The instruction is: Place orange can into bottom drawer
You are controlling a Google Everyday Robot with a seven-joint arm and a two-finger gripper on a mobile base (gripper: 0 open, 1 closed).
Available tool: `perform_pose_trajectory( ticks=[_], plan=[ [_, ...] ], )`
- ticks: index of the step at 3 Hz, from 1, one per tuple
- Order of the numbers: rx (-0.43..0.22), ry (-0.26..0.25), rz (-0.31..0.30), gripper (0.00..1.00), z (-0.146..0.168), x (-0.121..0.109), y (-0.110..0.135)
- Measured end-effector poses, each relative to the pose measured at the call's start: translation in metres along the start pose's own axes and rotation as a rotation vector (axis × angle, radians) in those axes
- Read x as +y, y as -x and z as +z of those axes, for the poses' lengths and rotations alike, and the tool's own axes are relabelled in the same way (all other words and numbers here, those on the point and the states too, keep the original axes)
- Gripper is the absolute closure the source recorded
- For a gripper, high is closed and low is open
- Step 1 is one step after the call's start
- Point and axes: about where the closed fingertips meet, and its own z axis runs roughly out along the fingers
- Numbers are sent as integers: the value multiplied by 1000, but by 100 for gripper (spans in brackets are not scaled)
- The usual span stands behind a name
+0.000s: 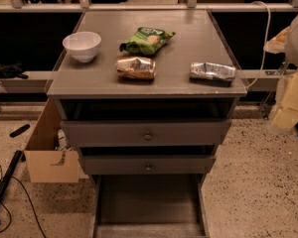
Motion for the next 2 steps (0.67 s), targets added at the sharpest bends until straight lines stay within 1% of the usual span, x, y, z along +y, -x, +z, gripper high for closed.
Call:
perform_pose_trajectory(
  ticks=[1,2],
  plan=[
    [0,0,0,0,0,0,0],
    [-57,-4,-54,0,-5,-10,8]
  ],
)
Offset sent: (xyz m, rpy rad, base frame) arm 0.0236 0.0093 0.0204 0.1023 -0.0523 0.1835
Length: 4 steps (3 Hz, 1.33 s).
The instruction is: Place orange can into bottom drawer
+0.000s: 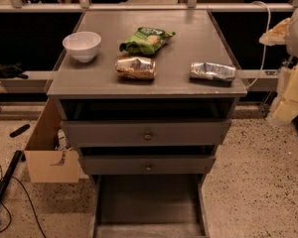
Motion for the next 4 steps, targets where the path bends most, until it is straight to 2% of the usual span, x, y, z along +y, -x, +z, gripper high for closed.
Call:
perform_pose_trajectory(
  ticks=[1,2,3,4],
  plan=[
    [-179,2,-72,0,12,-52,27],
    [-287,24,-105,0,23,-83,46],
    [-299,12,-105,0,22,-89,49],
    [-328,-55,-27,0,29,-105,73]
  ],
)
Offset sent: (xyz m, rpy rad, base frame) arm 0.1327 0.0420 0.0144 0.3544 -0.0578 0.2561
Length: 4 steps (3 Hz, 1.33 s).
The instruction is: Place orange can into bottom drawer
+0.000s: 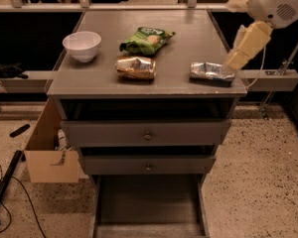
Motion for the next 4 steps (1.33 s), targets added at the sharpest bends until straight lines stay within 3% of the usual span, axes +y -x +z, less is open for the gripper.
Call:
perform_pose_trajectory(
  ticks=[1,2,3,4],
  plan=[
    [-14,-61,11,0,27,-31,35],
    [-14,-75,-1,0,57,-60,62],
    [-34,-66,16,0,84,-77,73],
    [-83,-46,81,0,112,-82,69]
  ],
)
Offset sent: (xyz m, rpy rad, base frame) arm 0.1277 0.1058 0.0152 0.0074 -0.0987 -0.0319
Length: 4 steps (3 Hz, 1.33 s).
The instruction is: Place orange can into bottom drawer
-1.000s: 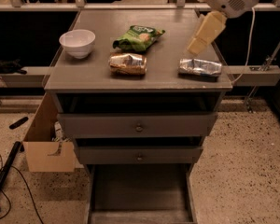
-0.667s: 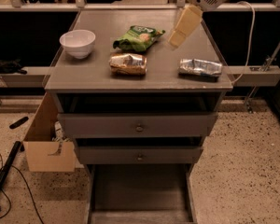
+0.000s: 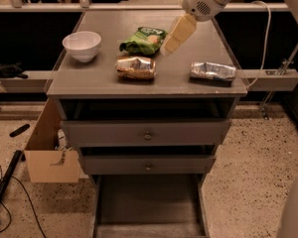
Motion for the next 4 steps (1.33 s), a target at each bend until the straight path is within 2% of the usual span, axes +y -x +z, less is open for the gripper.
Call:
perform_pose_trajectory(
  ticks=[1,2,3,4],
  plan=[
    [-35,13,43,0,13,3,-8],
    [-103,42,43,0,35,12,10],
    [-93,54,36,0,46,15,12],
    [-76,102,25,0,70,25,11]
  ],
)
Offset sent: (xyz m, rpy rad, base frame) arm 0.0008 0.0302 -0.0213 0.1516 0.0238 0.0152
